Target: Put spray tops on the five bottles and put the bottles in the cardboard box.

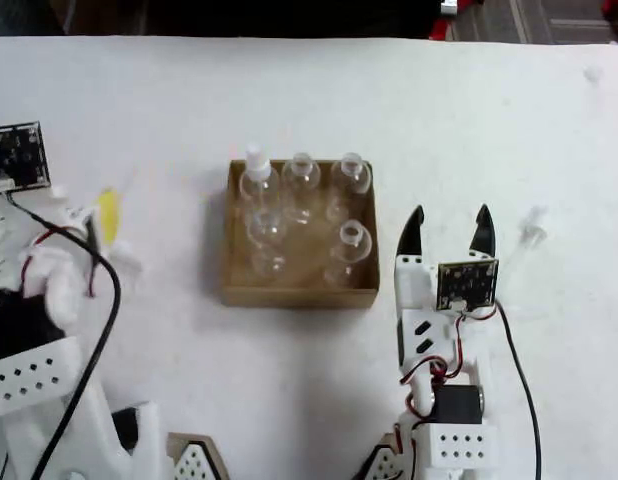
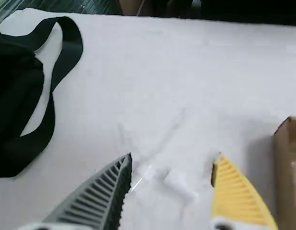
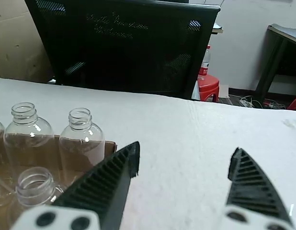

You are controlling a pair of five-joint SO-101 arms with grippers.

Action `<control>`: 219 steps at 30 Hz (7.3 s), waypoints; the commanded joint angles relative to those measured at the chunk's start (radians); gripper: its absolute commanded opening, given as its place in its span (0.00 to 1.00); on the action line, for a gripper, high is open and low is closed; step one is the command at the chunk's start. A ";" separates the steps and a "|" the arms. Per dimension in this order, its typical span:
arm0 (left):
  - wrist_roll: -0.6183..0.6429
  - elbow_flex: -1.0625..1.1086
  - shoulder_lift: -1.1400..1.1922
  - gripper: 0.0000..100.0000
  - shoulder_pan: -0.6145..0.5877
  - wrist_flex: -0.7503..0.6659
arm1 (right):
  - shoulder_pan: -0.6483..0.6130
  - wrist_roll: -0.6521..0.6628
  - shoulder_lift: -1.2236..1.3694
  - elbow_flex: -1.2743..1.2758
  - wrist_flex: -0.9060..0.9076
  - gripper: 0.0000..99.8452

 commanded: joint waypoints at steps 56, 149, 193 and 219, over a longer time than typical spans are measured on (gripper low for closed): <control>-0.443 -0.712 1.155 0.02 -0.074 0.255 | -0.071 0.014 0.004 0.009 0.036 0.27; -1.590 -0.316 0.915 0.32 -0.005 0.155 | -0.071 0.014 0.002 0.009 0.035 0.27; -1.312 -0.397 0.915 0.03 0.093 0.356 | -0.067 0.014 -0.004 0.009 0.033 0.27; -0.756 -0.973 0.912 0.04 0.137 0.726 | -0.067 0.014 -0.005 0.009 0.033 0.27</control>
